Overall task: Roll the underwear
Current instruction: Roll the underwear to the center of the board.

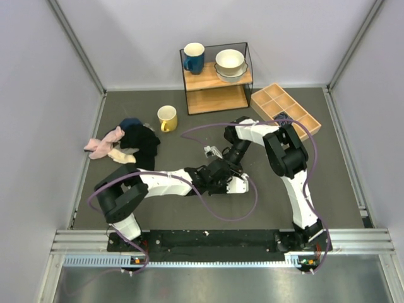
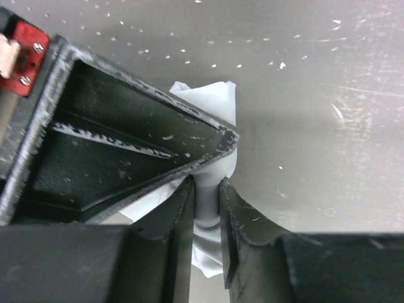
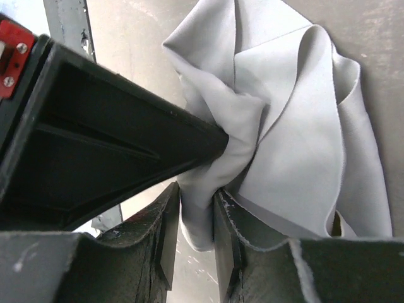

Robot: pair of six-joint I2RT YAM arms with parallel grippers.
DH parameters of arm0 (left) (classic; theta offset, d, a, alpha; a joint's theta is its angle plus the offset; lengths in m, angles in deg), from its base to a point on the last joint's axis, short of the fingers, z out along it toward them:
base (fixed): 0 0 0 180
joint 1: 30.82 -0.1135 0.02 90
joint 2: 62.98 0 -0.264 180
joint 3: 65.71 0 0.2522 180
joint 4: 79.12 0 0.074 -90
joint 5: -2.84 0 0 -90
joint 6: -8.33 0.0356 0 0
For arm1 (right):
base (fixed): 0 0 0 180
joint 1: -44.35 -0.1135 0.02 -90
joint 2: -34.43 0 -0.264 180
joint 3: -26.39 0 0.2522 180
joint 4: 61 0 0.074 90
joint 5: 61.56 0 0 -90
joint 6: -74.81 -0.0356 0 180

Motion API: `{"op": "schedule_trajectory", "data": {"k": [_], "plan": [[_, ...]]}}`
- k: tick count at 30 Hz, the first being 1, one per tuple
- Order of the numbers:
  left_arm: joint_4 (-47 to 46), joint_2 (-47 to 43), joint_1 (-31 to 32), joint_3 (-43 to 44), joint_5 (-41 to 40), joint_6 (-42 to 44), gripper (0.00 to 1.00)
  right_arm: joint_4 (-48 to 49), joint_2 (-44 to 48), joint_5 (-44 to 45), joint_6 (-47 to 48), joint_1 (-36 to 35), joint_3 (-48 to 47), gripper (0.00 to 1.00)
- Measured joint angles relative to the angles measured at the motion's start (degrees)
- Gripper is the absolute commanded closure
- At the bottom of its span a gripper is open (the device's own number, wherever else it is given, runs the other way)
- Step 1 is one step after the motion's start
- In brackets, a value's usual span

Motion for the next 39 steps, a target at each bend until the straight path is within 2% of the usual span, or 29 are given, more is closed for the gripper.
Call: {"op": "schedule_trajectory", "data": {"k": [1,3,8,12,18,23,30,33,34,39], "plan": [[0.63,0.48,0.0,0.76,-0.15,0.13,0.95,-0.07,0.0,-0.07,0.09,0.02,-0.02,0.68],[2.19,1.18,0.0,2.25,-0.17,-0.07,1.0,-0.26,0.02,-0.09,0.13,0.13,-0.04,0.63],[6.75,2.69,-0.55,5.88,2.29,-0.81,1.0,-1.42,0.39,-0.94,0.66,2.19,-0.09,0.55],[10.78,3.34,-2.91,8.15,8.92,-2.73,1.0,-0.52,2.91,-0.57,1.49,6.27,0.04,0.53],[16.26,7.34,-9.4,13.46,22.58,-7.65,1.0,4.2,13.86,-0.11,2.27,12.68,3.19,0.53],[19.54,11.76,-15.02,17.44,32.89,-12.39,1.0,9.42,24.22,-0.72,4.55,13.55,8.94,0.53],[22.45,18.32,-21.84,21.51,45.44,-20.0,1.0,14.25,32.35,-4.59,15.47,13.62,18.99,0.52],[23.15,20.5,-23.93,22.58,49.18,-22.99,1.0,14.45,35.63,-6.29,22.53,13.53,23.63,0.44],[23.37,21.07,-24.35,22.86,49.86,-23.69,1.0,14.71,36.65,-6.91,24.74,13.49,25.05,0.38],[24.79,23.61,-25.79,24.68,52.98,-26.6,0.97,21.59,41.77,-7.37,29.64,10.56,33.29,0.32]]}}
